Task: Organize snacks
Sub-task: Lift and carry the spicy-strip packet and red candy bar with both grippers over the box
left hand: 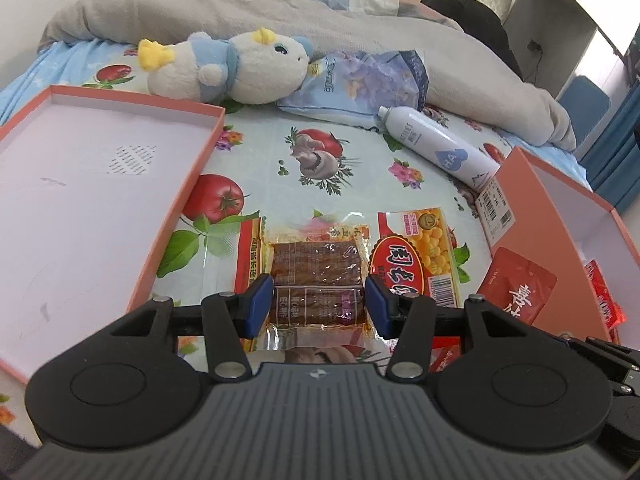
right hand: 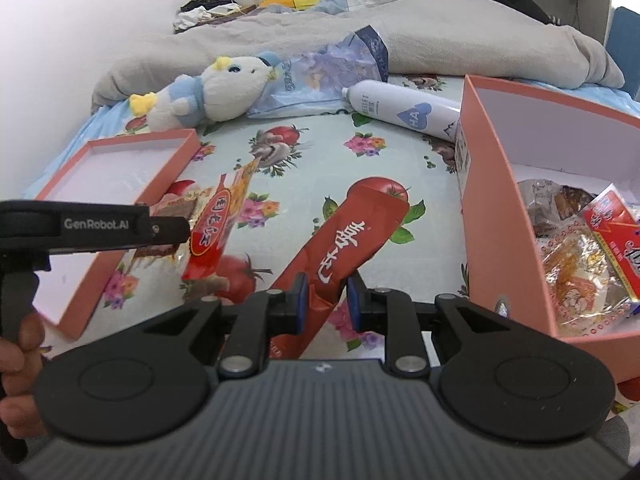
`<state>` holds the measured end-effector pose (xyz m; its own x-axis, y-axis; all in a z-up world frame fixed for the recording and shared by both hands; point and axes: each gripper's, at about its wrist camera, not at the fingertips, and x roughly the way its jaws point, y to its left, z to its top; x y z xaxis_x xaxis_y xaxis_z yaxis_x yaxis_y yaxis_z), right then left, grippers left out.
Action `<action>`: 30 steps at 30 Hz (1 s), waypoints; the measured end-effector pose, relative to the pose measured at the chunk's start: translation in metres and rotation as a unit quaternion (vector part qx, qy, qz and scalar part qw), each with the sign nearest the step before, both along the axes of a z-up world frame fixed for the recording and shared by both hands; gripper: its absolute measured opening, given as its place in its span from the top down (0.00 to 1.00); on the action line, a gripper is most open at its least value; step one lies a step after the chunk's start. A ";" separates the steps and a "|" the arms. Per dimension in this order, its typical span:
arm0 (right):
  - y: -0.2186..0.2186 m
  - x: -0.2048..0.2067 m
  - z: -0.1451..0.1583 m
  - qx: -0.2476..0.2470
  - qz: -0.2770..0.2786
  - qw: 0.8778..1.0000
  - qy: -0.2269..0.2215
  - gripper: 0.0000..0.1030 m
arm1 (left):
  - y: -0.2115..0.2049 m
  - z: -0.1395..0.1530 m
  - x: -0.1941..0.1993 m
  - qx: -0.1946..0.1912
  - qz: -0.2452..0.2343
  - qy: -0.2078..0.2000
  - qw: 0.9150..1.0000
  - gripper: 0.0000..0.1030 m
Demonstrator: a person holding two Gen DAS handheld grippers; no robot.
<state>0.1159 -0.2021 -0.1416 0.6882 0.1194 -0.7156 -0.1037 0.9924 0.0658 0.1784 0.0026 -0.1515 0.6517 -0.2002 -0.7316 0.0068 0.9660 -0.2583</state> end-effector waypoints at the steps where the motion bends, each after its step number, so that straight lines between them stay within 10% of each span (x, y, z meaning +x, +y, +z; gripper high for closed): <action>1: -0.001 -0.001 0.003 0.000 0.001 1.000 -0.003 0.77 | 0.000 0.003 -0.002 -0.003 0.002 -0.001 1.000 0.45; 30: -0.087 -0.002 0.143 0.013 -0.067 0.991 -0.113 0.77 | -0.076 0.153 0.010 -0.028 -0.054 -0.093 0.994 0.45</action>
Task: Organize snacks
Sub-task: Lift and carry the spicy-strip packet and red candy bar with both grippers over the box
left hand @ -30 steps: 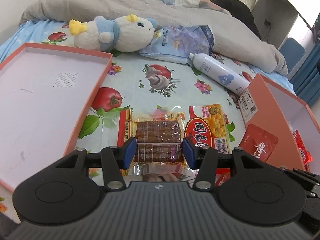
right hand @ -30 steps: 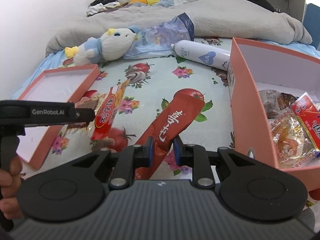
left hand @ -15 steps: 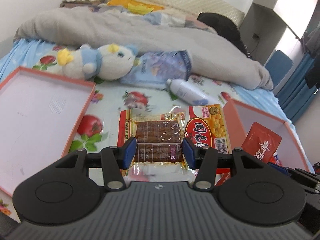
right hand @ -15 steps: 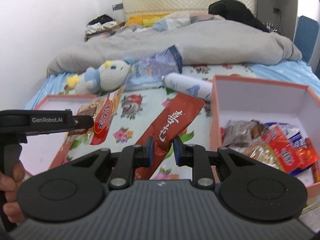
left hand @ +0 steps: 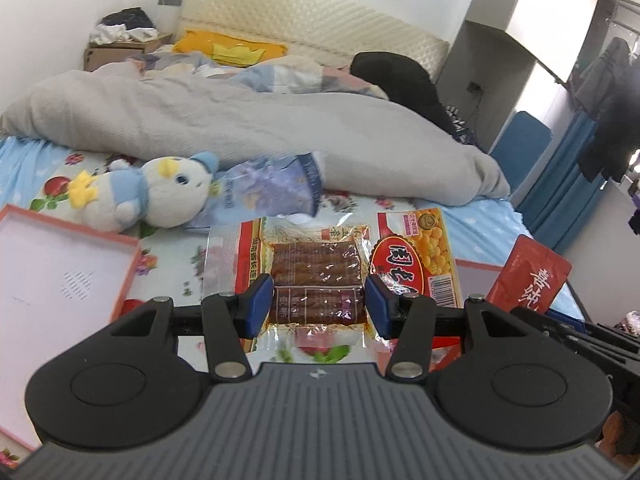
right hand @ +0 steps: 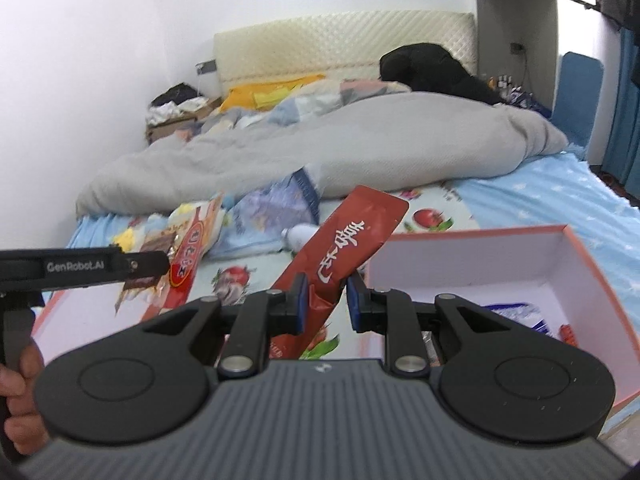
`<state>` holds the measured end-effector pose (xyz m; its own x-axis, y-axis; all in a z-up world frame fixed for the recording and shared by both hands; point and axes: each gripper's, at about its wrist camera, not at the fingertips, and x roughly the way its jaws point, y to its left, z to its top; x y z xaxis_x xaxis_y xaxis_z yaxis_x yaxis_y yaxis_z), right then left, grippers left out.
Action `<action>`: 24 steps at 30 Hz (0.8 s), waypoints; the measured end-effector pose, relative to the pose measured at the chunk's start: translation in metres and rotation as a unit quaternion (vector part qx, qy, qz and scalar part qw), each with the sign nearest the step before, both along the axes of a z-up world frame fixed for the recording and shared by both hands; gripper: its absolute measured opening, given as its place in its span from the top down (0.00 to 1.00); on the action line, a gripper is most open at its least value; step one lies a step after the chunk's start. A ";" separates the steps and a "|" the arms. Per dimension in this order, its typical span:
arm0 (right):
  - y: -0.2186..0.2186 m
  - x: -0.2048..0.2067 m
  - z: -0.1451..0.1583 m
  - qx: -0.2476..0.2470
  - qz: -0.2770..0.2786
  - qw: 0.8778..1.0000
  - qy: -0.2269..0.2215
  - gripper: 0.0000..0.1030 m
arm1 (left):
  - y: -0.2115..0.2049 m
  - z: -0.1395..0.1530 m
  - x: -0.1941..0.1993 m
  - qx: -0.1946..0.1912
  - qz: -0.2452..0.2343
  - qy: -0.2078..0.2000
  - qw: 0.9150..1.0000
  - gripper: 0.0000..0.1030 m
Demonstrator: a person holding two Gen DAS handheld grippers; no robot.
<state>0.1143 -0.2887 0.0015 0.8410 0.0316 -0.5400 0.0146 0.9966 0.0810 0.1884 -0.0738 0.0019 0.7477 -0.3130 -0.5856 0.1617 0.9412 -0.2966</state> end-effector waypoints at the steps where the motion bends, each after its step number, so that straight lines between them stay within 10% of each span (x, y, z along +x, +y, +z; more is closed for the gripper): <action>1: -0.004 0.001 0.004 0.000 -0.004 1.000 -0.003 0.77 | -0.004 0.003 0.001 -0.005 -0.004 -0.002 1.000 0.45; 24: -0.112 0.013 0.028 -0.006 -0.104 0.994 -0.025 0.77 | -0.142 0.028 0.046 -0.015 -0.109 -0.012 0.994 0.45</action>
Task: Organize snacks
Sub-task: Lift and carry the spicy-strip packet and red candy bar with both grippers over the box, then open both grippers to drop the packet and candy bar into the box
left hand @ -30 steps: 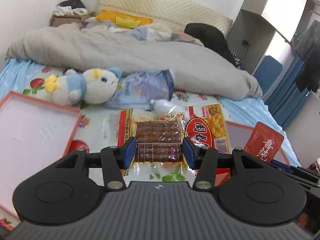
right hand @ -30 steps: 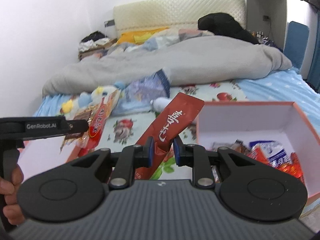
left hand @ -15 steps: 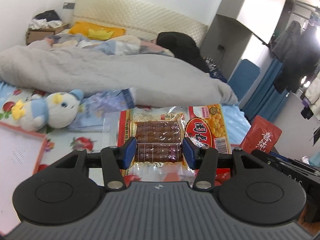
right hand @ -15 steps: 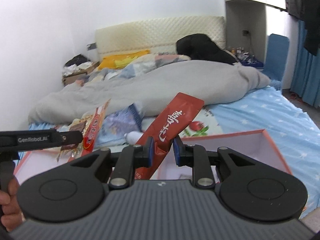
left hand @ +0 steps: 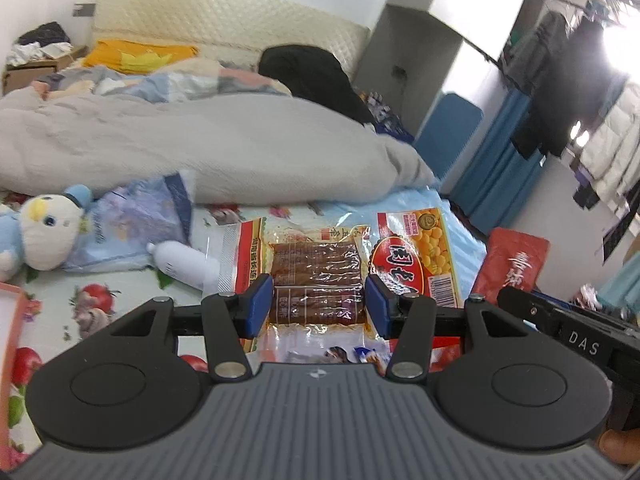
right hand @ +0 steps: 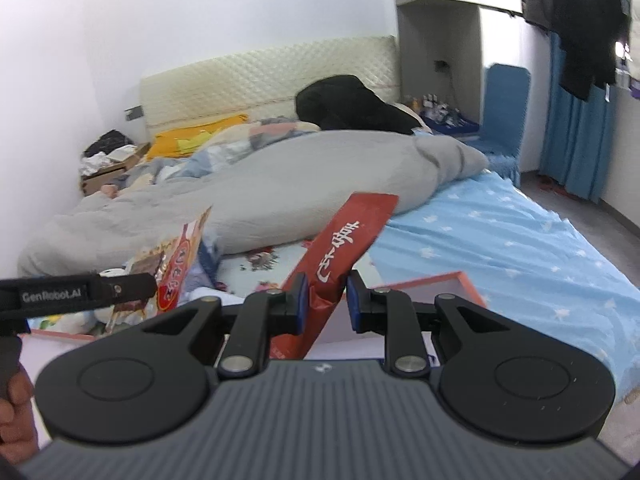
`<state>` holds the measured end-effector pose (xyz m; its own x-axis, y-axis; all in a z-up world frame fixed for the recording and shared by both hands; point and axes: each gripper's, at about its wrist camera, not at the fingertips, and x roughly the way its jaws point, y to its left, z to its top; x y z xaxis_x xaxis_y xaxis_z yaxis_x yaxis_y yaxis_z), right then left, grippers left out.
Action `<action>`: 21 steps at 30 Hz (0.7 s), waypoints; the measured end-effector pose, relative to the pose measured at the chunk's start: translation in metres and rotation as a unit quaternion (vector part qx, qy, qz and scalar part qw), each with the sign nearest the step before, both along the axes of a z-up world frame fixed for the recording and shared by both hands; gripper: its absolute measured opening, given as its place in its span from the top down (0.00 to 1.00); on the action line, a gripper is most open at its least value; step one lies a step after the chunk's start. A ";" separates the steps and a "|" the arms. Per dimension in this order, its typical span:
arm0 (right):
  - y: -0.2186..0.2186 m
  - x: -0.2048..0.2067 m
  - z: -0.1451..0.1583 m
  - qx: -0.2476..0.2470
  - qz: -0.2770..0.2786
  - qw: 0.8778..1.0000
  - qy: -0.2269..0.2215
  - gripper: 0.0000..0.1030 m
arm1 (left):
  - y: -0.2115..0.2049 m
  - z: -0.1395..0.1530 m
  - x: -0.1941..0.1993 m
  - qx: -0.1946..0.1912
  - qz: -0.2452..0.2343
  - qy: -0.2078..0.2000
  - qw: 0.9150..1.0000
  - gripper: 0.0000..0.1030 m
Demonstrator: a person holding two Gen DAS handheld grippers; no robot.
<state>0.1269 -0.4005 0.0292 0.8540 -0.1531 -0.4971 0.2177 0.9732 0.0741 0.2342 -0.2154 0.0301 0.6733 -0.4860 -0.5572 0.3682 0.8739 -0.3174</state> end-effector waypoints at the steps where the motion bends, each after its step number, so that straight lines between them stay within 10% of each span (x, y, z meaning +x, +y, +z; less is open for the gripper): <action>1: -0.004 0.000 -0.005 0.001 -0.004 1.000 0.006 0.77 | -0.006 -0.006 0.002 0.003 -0.005 0.006 1.000 0.45; 21: -0.057 -0.013 -0.118 0.082 -0.063 0.986 0.133 0.91 | -0.087 -0.132 0.005 0.083 -0.092 0.128 0.984 0.45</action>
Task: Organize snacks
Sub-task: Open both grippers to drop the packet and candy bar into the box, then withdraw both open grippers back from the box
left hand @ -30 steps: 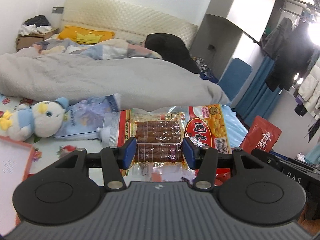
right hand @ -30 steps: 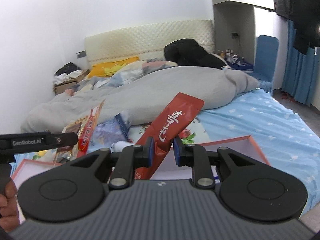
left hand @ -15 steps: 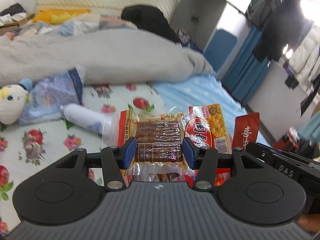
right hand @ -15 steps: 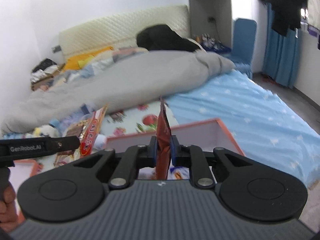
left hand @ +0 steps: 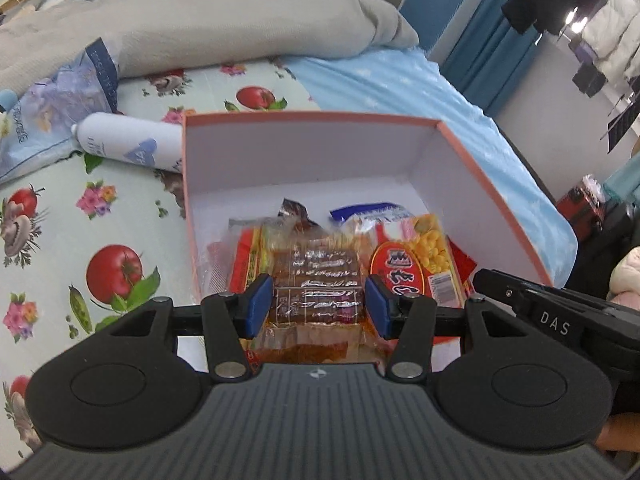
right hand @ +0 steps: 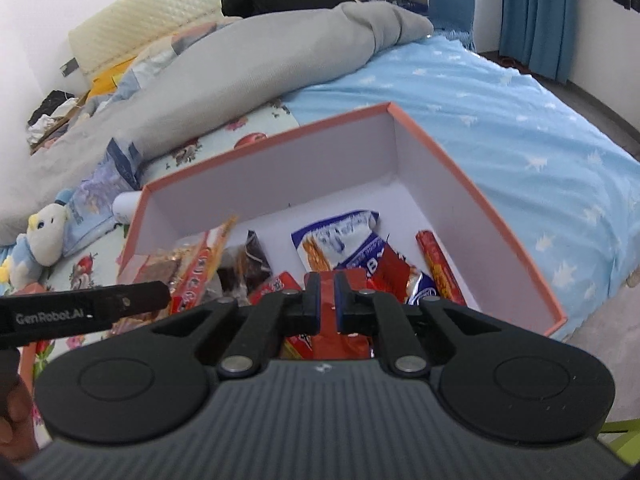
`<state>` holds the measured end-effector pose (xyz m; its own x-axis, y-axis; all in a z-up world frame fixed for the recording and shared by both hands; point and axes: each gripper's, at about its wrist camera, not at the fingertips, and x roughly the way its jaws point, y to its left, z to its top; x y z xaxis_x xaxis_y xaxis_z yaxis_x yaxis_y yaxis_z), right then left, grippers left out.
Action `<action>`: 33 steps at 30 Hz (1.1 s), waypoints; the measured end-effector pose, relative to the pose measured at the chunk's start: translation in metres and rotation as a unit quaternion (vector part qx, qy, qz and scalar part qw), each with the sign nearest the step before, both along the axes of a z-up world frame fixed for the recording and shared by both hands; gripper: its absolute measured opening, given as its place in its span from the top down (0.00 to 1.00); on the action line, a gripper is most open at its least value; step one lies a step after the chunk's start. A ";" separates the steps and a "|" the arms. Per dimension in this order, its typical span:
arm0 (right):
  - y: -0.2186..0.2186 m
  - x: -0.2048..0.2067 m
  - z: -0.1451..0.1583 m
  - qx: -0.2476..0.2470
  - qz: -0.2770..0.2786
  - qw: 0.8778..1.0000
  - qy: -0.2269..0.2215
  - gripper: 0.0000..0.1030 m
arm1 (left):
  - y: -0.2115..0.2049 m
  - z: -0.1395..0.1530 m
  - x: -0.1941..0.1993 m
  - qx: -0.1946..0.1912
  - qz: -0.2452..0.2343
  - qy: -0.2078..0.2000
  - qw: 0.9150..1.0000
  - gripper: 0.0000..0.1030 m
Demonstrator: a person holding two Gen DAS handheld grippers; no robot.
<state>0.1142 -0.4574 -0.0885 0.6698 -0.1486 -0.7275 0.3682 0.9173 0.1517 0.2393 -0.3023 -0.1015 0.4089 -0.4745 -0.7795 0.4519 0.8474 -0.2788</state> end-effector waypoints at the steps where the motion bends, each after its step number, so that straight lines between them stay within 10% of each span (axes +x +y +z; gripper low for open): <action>1: -0.001 0.000 -0.001 0.002 -0.001 1.000 0.001 0.91 | -0.001 -0.001 -0.001 0.000 -0.002 0.002 1.000 0.47; 10: 0.001 -0.009 0.017 0.004 -0.004 1.000 -0.018 0.91 | 0.007 0.019 -0.003 -0.009 -0.001 -0.005 1.000 0.38; 33: 0.053 -0.108 0.151 -0.055 0.007 0.986 -0.156 0.91 | 0.085 0.188 -0.110 -0.072 -0.020 -0.172 0.982 0.36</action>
